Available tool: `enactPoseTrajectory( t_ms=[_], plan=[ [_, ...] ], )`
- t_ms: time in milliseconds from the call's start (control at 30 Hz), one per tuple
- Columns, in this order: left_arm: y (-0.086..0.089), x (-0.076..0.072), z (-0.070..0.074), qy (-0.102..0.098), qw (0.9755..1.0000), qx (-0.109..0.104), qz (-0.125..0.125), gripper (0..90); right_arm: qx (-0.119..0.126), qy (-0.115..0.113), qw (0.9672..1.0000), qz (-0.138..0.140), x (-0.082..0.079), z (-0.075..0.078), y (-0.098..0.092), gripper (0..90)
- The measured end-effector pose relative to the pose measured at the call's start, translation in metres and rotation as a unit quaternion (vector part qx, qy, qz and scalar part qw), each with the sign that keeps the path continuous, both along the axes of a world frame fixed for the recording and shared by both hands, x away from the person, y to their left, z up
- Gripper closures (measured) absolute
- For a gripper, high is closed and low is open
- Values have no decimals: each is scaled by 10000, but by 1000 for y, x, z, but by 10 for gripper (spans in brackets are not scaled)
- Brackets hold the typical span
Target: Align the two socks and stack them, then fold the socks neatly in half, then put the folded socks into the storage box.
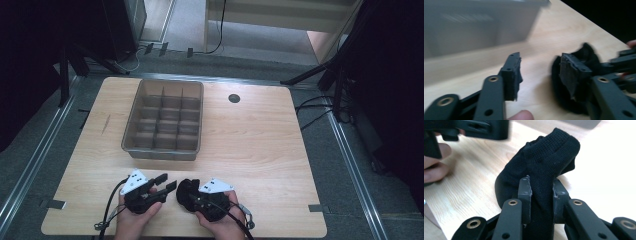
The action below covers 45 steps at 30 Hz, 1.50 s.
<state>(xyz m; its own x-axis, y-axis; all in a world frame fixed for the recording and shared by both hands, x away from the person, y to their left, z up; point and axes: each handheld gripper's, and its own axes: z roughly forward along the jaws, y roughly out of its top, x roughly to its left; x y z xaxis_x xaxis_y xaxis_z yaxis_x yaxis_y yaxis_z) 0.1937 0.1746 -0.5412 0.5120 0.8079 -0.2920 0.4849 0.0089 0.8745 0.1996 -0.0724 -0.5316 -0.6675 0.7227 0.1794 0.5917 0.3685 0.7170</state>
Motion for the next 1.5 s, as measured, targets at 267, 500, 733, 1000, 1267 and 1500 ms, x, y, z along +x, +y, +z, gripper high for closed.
enactPoseTrajectory(
  t_ms=[267, 500, 733, 1000, 1267, 1500],
  plan=[
    [49, 2, 11, -146, 9947, 77, 1020, 316, 112, -132, 9996, -212, 7, 23, -13, 736],
    [93, -5, 15, -328, 9879, 356, 1474, 244, 125, -204, 9993, -281, 15, 38, -21, 734],
    [133, -9, 13, -145, 9849, 582, 1622, 148, 203, -243, 9989, -349, 25, 51, -20, 732],
    [171, -13, 8, -179, 9821, 410, 1832, 103, 254, -353, 9980, -454, 41, 66, -18, 730],
    [172, -5, -3, -76, 9836, 571, 1710, 94, 194, -406, 9981, -420, 63, 85, -9, 728],
    [176, -2, -7, 0, 9829, 522, 1765, 94, 89, -438, 9983, -366, 87, 100, 3, 728]
  ],
)
